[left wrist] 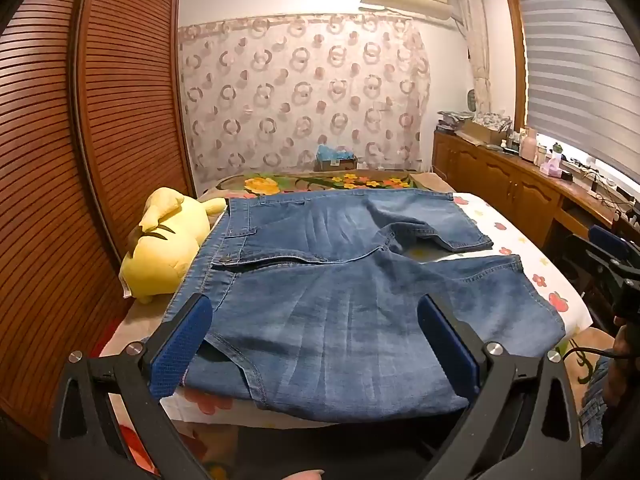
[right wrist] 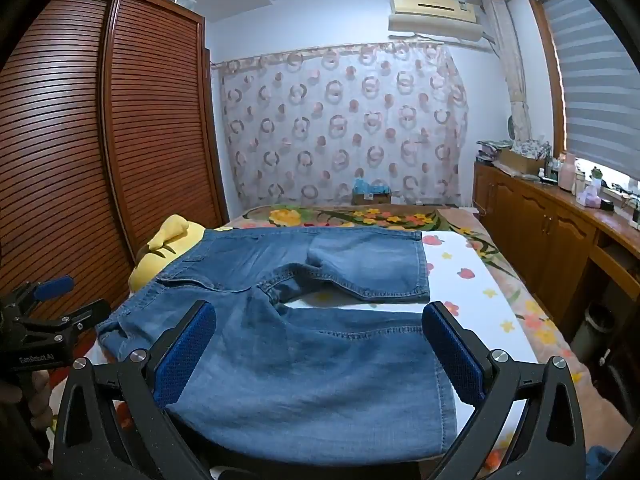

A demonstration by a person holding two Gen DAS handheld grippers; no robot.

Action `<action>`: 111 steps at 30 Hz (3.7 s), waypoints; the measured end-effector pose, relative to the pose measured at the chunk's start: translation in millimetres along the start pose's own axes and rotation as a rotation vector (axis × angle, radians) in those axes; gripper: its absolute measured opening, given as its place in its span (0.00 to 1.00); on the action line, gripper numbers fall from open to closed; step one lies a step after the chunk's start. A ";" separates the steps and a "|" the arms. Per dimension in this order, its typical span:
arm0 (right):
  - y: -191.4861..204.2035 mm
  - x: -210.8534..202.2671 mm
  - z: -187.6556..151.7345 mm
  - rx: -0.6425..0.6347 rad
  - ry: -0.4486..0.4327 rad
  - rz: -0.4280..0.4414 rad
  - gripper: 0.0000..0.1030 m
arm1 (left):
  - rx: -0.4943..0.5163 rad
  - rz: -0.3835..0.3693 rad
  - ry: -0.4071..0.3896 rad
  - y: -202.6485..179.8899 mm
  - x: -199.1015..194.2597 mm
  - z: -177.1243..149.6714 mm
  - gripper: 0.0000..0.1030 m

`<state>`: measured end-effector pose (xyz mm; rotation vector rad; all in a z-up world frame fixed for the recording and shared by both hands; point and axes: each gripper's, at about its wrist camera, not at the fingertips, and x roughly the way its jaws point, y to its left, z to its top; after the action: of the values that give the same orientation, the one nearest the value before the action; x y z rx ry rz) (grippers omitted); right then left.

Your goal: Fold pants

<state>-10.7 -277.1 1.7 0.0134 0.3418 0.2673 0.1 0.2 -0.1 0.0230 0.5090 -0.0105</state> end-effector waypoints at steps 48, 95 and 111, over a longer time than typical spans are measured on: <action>2.3 -3.8 -3.1 0.020 -0.004 -0.001 1.00 | -0.001 -0.001 -0.016 -2.5 -5.9 1.3 1.00; -1.0 -0.5 -5.2 0.020 0.008 -0.002 1.00 | -0.006 -0.008 0.000 3.8 -2.4 3.4 1.00; -13.4 15.5 -10.2 0.013 0.066 -0.041 0.99 | -0.018 0.016 0.077 30.2 30.4 -8.7 1.00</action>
<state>3.5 -286.4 -13.8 0.0101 0.4093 0.2258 22.9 30.4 -21.9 0.0096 0.5862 0.0111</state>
